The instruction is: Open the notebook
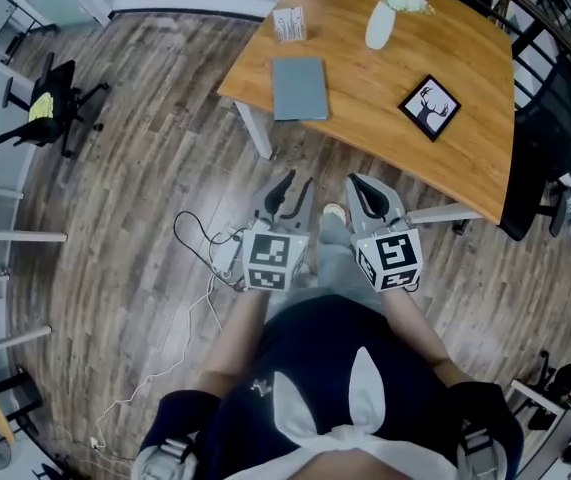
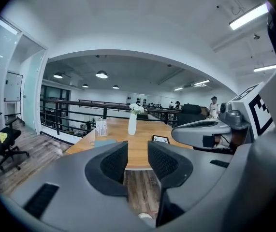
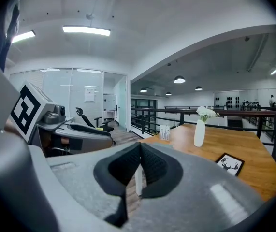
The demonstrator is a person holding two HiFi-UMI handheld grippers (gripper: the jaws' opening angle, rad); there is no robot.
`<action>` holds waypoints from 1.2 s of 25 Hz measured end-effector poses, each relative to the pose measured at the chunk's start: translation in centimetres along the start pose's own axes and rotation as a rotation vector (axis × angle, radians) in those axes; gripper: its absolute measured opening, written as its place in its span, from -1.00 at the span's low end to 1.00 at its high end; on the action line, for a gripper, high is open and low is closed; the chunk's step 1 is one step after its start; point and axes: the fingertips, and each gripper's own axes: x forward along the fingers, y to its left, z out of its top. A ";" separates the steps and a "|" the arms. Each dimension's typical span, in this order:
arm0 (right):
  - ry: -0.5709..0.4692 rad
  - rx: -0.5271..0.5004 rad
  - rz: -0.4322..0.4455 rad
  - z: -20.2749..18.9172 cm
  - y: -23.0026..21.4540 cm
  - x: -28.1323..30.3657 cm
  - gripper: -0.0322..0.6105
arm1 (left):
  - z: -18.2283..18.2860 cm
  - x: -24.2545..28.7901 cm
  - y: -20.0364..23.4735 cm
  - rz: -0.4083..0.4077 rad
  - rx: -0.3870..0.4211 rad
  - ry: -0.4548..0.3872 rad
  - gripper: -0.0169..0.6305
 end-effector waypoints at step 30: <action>0.087 0.004 0.087 0.1 -17.7 17.9 -0.91 | -3.7 23.8 7.3 0.102 0.158 0.302 -0.04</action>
